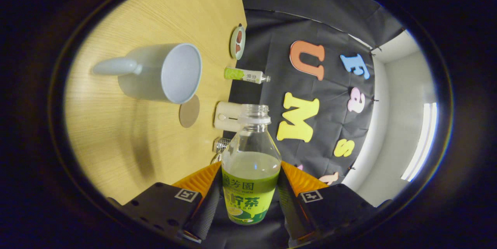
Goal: Take the bottle from table, then pour the juice into the cup, finally place the bottle on the coaster
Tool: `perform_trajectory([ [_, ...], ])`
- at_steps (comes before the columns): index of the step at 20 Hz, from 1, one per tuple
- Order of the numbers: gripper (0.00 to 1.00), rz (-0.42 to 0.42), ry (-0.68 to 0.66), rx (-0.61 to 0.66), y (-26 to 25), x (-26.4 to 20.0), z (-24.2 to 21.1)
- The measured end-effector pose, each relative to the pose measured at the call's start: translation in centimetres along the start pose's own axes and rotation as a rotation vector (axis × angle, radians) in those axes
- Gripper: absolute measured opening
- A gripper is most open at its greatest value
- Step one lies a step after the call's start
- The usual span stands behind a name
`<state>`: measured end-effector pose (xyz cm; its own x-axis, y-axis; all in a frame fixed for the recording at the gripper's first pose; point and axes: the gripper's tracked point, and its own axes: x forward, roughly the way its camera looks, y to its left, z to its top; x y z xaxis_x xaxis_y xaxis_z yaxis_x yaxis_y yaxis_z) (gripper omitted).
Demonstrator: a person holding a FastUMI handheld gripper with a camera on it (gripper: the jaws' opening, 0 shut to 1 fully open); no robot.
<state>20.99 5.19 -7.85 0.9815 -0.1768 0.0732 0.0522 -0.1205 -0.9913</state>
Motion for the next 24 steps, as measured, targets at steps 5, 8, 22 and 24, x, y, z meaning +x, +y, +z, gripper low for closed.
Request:
perform_trajectory([
  [5, 0.80, -0.020, -0.014, -0.066, -0.6, 0.2, 0.6],
  [8, 0.80, -0.030, -0.013, -0.101, -1.2, 0.1, 0.4],
  [22, 0.80, -0.069, -0.017, -0.251, -2.7, 0.4, 0.5],
  [24, 0.80, -0.071, -0.013, -0.265, -2.9, 0.6, 0.5],
])
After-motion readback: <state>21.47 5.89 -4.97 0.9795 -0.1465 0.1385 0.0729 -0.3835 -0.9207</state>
